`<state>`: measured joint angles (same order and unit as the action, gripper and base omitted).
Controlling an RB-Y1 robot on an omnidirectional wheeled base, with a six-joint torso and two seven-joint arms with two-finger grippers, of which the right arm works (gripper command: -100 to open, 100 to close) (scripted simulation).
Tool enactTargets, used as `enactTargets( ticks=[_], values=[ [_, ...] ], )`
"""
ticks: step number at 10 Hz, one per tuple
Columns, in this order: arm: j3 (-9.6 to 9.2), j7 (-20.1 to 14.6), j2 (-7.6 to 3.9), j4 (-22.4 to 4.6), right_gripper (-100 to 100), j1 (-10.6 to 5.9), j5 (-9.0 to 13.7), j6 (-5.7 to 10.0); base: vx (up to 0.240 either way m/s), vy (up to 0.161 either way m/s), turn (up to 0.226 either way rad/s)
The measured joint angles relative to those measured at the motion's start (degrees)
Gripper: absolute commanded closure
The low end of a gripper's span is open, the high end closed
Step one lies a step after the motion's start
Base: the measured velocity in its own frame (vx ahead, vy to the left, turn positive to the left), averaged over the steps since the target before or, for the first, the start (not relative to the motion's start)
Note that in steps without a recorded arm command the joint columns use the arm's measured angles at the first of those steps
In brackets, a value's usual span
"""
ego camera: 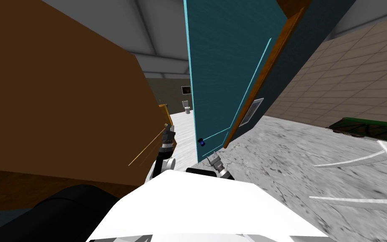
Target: Push the door open
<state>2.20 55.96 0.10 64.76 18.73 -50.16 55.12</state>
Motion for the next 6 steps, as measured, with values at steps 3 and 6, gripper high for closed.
enactTargets(
  ticks=[3,6],
  values=[
    [0.09,0.29,-1.28,-0.92,-100,-1.07,0.46,-0.50,0.155,0.108,0.018],
    [0.06,0.37,0.29,-1.56,-100,-2.08,0.86,-1.33,0.169,0.095,0.018]
  ],
)
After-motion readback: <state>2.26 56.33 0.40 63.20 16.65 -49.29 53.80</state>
